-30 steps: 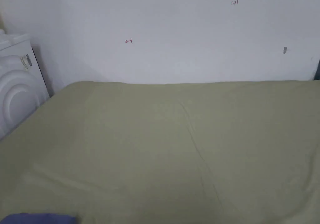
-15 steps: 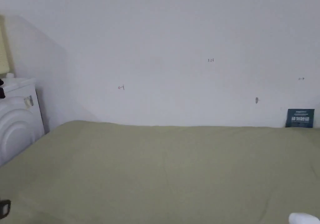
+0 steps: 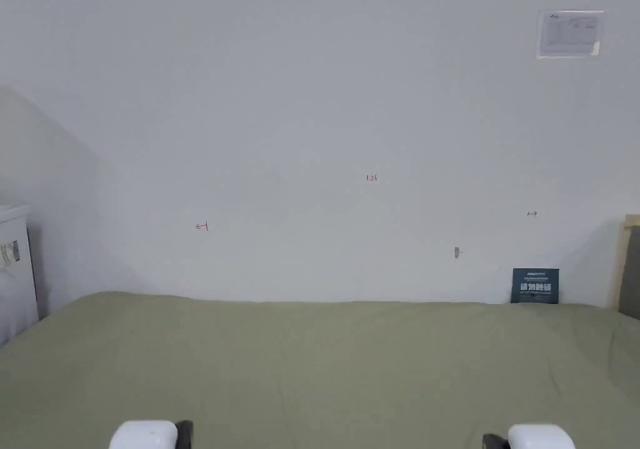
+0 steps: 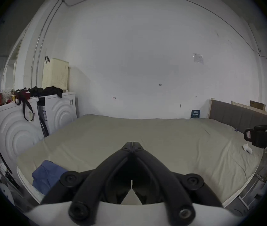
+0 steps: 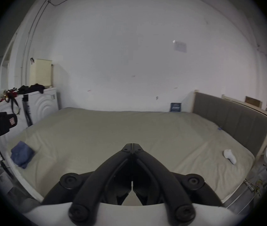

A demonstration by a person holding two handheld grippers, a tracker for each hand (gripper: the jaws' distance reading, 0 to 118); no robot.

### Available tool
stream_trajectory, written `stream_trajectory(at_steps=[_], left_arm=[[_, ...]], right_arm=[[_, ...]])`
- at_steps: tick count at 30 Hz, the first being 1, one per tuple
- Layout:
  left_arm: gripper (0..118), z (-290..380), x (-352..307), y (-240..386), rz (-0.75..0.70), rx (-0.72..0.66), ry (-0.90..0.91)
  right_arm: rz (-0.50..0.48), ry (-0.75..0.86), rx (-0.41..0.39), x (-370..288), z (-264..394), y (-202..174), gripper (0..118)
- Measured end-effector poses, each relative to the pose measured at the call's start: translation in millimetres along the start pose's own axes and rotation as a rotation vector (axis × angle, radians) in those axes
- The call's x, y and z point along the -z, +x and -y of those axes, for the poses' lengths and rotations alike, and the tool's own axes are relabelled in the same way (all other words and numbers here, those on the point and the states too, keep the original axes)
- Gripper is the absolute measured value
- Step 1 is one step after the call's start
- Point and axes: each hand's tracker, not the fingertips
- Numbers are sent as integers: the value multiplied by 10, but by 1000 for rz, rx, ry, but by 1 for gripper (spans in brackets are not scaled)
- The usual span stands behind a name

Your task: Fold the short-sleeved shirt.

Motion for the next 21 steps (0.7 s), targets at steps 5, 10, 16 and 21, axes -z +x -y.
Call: stream_trajectory(at_steps=[5, 10, 16, 21], left_arm=[[0, 177, -113, 194, -14, 83, -3], [0, 165, -116, 206, 50, 12, 4], [0, 99, -114, 174, 64, -5, 12], [0, 17, -131, 143, 45, -2, 30]], right_arm=[[50, -2, -45, -176, 374, -67, 2], [40, 2, -33, -190, 307, -134, 2], [38, 43, -51, -212, 201, -193, 2], [34, 39, -50, -199, 167, -187, 2]])
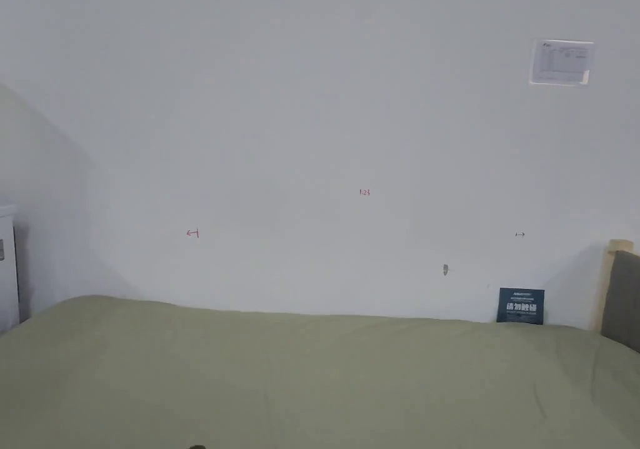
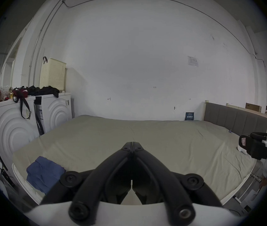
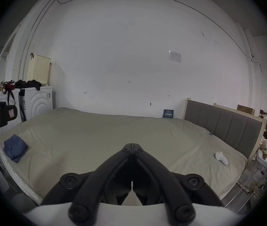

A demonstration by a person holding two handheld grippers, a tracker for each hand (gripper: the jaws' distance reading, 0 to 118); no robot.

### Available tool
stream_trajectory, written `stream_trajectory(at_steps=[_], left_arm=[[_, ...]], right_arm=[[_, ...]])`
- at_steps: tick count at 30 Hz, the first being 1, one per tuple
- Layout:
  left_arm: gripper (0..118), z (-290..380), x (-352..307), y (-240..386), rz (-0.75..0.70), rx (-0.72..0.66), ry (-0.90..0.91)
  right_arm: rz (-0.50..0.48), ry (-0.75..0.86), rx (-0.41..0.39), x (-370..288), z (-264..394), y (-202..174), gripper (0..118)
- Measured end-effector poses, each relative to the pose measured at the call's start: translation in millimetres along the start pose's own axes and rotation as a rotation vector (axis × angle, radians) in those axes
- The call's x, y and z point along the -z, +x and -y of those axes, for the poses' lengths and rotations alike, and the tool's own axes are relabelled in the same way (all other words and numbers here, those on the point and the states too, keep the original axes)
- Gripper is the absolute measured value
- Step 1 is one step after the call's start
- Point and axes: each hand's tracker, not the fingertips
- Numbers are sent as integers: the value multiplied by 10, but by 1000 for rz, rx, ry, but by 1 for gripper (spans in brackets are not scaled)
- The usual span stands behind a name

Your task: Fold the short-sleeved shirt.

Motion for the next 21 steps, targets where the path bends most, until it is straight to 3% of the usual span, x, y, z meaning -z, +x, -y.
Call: stream_trajectory(at_steps=[21], left_arm=[[0, -97, 18, -15, -27, 6, -29]], right_arm=[[22, 12, -22, 6, -139, 7, 2]])
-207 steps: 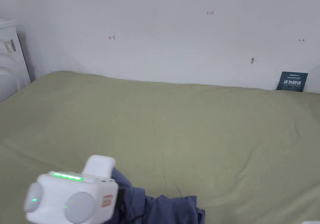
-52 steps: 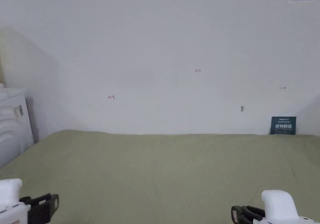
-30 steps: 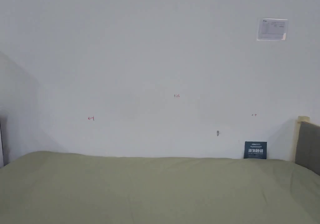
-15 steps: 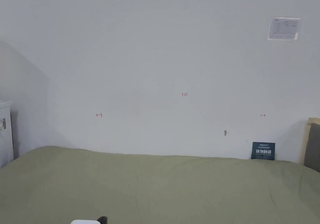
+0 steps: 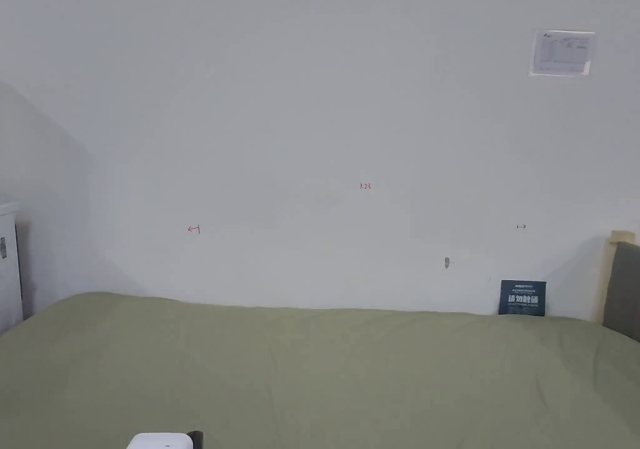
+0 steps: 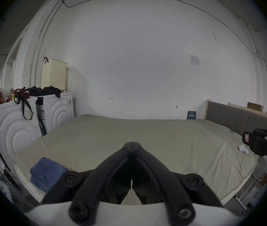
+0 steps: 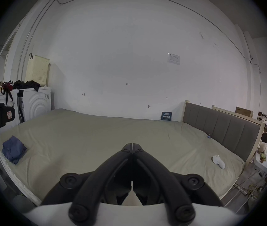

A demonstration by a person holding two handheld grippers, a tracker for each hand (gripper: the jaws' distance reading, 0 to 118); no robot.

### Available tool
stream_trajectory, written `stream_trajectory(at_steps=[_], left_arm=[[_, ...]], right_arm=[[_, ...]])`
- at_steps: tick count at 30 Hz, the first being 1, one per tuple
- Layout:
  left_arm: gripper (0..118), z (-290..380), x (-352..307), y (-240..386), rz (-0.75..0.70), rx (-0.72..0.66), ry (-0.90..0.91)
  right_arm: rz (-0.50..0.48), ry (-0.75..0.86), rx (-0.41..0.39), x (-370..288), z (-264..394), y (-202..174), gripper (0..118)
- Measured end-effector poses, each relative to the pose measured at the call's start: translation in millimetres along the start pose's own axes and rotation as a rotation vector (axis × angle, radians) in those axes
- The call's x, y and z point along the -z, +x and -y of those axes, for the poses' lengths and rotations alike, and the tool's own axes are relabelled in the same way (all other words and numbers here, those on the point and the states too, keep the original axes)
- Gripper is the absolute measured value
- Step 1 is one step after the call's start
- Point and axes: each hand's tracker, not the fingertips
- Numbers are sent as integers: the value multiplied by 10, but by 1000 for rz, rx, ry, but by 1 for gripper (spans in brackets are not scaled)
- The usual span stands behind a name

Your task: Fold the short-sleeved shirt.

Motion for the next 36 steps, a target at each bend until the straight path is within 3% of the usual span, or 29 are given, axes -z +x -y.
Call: stream_trajectory(at_steps=[5, 6, 7, 8, 9, 10, 11, 12, 14, 15, 18, 22, 26, 31, 34, 36], left_arm=[[0, 12, -9, -32, -2, -5, 3], [5, 9, -6, -39, -1, -7, -3], [16, 7, -4, -42, -4, -6, -6], [16, -1, -7, -50, -11, 1, -10], [22, -12, -18, -51, -28, 18, -16], [37, -24, -29, -54, -51, 31, -9], [64, -36, -34, -59, -55, 39, -7], [89, -55, -46, -82, -50, 39, -1], [101, -103, -91, -132, -53, 23, 32], [101, -143, -111, -156, -55, 13, 35], [101, -237, -157, -228, -61, -8, 40], [101, -276, -181, -279, -83, -32, 62], [101, -255, -162, -275, -79, -36, 37], [101, -259, -167, -241, -50, -41, 16], [101, -262, -165, -223, -42, -38, 7], [102, -259, -168, -219, -30, -42, 6]], right_arm=[[7, 0, 8, -14, 4, 14, 3], [15, -2, 0, -14, 2, 13, 18], [33, -1, -34, -11, -2, 5, 47], [51, 6, -69, -8, -8, -3, 47], [53, 7, -81, 5, -12, -8, 59], [58, 7, -88, 9, -31, -8, 83], [61, 63, -82, -35, -50, 5, 100], [58, 90, -56, -66, -69, 30, 98], [46, 86, -7, -87, -138, 94, 104], [32, 49, 13, -56, -197, 114, 118], [-20, 10, 45, 61, -388, 242, 118], [-154, -11, 211, 69, -482, 332, 118], [20, -34, 138, 10, -548, 145, 118], [5, -202, 192, 30, -610, 56, 118], [13, -202, 199, -9, -566, 36, 118], [-9, -218, 248, -8, -577, 86, 118]])
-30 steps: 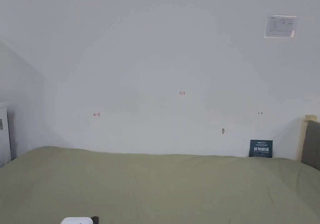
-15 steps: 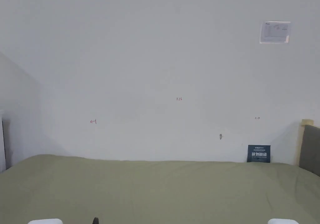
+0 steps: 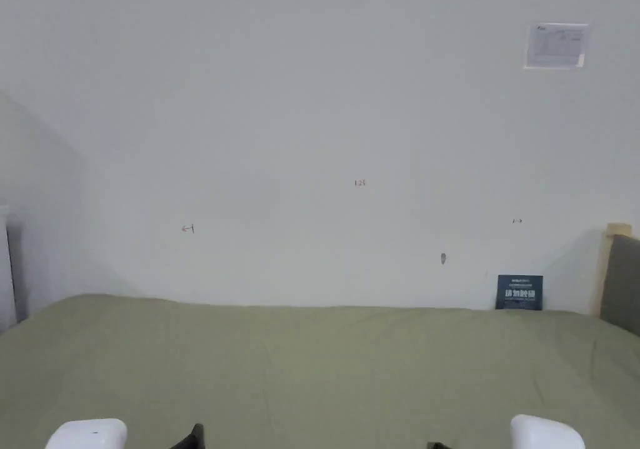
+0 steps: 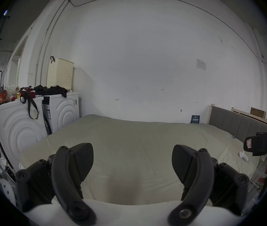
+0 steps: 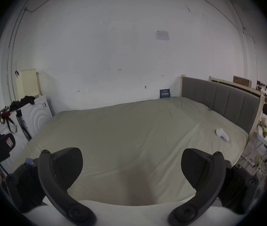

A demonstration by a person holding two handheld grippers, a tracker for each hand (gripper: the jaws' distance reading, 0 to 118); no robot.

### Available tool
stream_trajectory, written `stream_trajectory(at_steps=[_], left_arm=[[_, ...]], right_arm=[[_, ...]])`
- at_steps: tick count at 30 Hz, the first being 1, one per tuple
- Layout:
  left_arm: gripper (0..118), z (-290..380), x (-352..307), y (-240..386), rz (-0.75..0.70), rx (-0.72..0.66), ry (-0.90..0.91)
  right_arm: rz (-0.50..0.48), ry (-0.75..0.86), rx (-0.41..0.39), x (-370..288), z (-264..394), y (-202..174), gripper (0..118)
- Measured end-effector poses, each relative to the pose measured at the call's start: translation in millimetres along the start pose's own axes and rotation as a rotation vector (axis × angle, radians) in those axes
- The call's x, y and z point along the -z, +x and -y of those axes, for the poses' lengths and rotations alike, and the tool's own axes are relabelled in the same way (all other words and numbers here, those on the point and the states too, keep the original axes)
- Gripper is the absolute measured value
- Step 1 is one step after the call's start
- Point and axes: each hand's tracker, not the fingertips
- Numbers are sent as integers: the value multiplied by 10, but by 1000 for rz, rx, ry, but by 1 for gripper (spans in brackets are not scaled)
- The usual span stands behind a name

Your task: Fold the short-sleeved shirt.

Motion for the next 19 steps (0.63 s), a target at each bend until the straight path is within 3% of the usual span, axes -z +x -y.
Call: stream_trajectory(at_steps=[2, 5, 9, 12, 19], left_arm=[[101, 0, -6, -1, 6, -2, -3], [101, 3, 3, -15, 2, -8, -6], [101, -2, 15, -24, 7, -33, -5], [101, 1, 29, -5, 6, -16, -14], [101, 23, 66, 15, -13, 0, -25]], right_arm=[[-37, -15, 6, -26, 15, 61, 118], [-51, -129, -86, -12, -98, 76, 118], [-88, -37, 15, -89, -43, 114, 118], [-158, 49, 14, -60, 22, 150, 118], [-77, 91, -83, -54, 108, 102, 118]])
